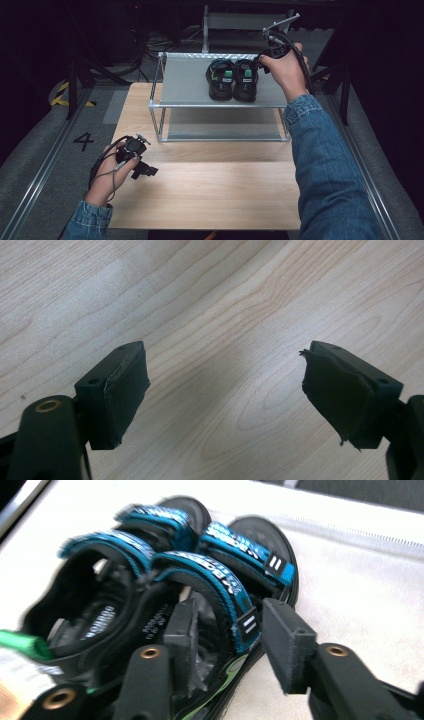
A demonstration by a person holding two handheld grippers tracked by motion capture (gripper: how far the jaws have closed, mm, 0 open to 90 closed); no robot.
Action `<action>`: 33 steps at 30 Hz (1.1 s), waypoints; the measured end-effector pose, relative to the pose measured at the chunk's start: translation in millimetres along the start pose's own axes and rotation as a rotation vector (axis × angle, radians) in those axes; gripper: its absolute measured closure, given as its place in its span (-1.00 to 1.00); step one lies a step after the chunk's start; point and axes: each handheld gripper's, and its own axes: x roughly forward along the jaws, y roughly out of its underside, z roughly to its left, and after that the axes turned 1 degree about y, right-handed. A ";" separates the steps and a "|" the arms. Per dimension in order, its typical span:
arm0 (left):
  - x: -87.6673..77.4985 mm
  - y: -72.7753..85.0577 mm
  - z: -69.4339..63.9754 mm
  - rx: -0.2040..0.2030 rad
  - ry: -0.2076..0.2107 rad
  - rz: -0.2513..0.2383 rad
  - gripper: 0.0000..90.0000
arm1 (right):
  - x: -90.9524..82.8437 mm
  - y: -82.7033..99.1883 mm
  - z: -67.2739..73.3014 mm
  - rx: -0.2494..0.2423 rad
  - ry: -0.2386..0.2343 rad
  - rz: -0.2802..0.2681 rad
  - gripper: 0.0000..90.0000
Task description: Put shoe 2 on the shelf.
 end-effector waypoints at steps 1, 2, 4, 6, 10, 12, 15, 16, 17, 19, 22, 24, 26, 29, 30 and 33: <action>0.4 -0.6 -0.4 -0.006 0.007 0.000 -0.58 | -4.1 1.0 0.9 -0.009 -0.004 -0.012 0.28; 0.1 -1.4 -0.3 0.000 0.007 0.003 -0.58 | -10.5 3.2 2.7 -0.018 -0.012 -0.023 0.26; -0.5 -3.2 -1.2 0.001 0.008 -0.002 -0.58 | -19.4 7.4 5.4 -0.041 -0.017 -0.031 0.26; -1.0 -5.1 -1.3 0.016 0.002 -0.009 -0.58 | -27.6 12.5 7.5 -0.058 -0.027 -0.036 0.27; 0.2 -8.0 -1.4 0.014 0.007 -0.011 -0.59 | -48.1 30.9 10.4 -0.095 -0.039 -0.045 0.26; 0.9 -9.8 -1.8 0.009 0.005 -0.010 -0.58 | -54.9 38.4 10.7 -0.107 -0.046 -0.044 0.25; 0.4 -14.2 -2.0 0.016 0.003 -0.020 -0.58 | -68.7 56.7 9.3 -0.126 -0.049 -0.052 0.22; 0.7 -15.4 -2.6 0.013 0.009 -0.025 -0.58 | -72.5 62.7 8.2 -0.130 -0.049 -0.053 0.21; 0.7 -16.7 -2.9 0.015 0.011 -0.024 -0.59 | -75.9 68.6 6.9 -0.133 -0.049 -0.053 0.20; 1.3 -19.7 -3.3 0.024 0.015 -0.026 -0.59 | -82.7 80.3 3.9 -0.136 -0.048 -0.054 0.18; 1.8 -22.4 -3.3 0.029 0.015 -0.025 -0.59 | -90.3 94.5 -0.4 -0.139 -0.047 -0.060 0.17; 2.4 -24.2 -3.2 0.034 0.013 -0.023 -0.59 | -95.1 105.2 -4.1 -0.139 -0.046 -0.056 0.15; 3.7 -26.3 -3.3 0.030 0.016 -0.022 -0.59 | -101.4 120.0 -9.4 -0.140 -0.038 -0.052 0.14; 4.1 -27.4 -2.8 0.036 0.013 -0.021 -0.59 | -106.0 134.1 -14.3 -0.137 -0.035 -0.045 0.11; 4.4 -27.6 -3.1 0.029 0.018 -0.024 -0.59 | -106.0 134.1 -14.3 -0.137 -0.035 -0.045 0.11; 4.7 -28.4 -1.8 0.031 0.022 -0.024 -0.59 | -107.0 148.4 -18.7 -0.131 -0.033 -0.029 0.10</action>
